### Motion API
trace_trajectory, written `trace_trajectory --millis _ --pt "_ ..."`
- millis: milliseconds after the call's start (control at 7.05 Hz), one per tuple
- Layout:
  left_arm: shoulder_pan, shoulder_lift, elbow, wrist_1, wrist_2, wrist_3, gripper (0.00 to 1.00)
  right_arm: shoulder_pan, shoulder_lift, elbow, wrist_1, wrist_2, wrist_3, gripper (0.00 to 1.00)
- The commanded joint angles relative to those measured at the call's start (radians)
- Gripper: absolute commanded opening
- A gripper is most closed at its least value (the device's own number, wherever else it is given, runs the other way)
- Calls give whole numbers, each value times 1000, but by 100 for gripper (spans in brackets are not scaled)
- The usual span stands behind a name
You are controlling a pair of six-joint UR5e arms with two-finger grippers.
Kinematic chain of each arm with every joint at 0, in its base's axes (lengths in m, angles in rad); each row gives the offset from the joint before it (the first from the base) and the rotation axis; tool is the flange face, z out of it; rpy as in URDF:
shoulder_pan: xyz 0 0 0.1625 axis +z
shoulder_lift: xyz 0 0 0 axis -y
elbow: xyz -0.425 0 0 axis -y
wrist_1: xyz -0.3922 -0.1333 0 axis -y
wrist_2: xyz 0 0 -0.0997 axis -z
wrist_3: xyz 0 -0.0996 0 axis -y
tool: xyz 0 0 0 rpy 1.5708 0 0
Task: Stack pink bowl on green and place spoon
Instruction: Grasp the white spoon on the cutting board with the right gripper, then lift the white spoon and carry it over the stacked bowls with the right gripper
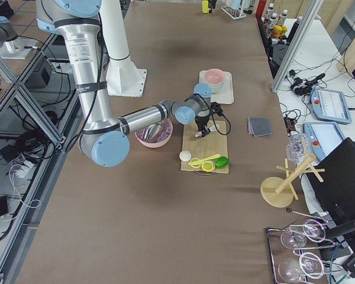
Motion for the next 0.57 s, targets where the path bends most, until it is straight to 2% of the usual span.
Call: trace_trajectory --millis 0,142,426 --pt "0 -2 0 0 0 0 98 -1 2 -3 0 2 0 19" --pt "0 -2 -1 0 0 -2 98 1 2 -1 0 4 -2 0" --pt "0 -3 0 0 0 -3 98 18 14 11 2 56 -6 0"
